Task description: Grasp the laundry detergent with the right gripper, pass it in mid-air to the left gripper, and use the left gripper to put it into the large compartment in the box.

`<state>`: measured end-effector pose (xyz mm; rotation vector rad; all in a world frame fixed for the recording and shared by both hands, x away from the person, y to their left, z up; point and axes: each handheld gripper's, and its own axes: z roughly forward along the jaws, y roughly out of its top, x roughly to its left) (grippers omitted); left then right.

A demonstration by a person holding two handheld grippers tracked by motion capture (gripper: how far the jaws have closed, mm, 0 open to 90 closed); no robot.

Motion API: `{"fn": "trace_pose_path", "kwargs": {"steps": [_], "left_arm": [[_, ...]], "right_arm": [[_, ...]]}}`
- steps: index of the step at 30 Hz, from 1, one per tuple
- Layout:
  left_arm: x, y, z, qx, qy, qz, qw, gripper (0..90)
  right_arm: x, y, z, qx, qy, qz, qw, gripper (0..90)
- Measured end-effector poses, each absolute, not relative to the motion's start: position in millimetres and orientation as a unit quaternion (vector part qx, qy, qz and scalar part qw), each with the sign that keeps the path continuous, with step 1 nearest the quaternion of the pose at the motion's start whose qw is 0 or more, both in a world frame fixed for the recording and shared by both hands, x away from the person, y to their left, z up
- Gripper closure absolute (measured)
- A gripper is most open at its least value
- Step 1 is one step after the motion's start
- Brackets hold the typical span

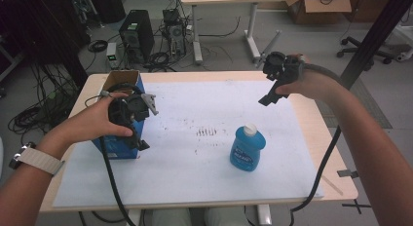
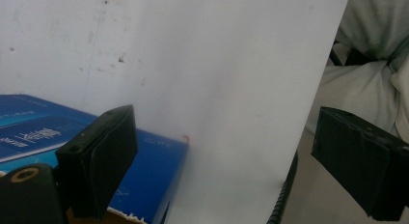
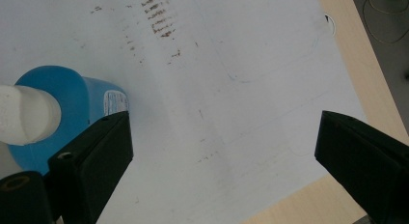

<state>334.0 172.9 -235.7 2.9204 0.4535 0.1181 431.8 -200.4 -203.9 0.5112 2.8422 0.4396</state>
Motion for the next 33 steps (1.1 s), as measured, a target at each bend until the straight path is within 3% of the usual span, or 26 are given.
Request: {"fn": "trace_pose_path", "kwargs": {"steps": [33], "left_arm": [[331, 159, -228, 0.981, 0.152, 0.042, 0.109, 7.2]], "right_arm": [[405, -209, -182, 0.196, 0.962, 0.141, 0.127, 5.3]]}}
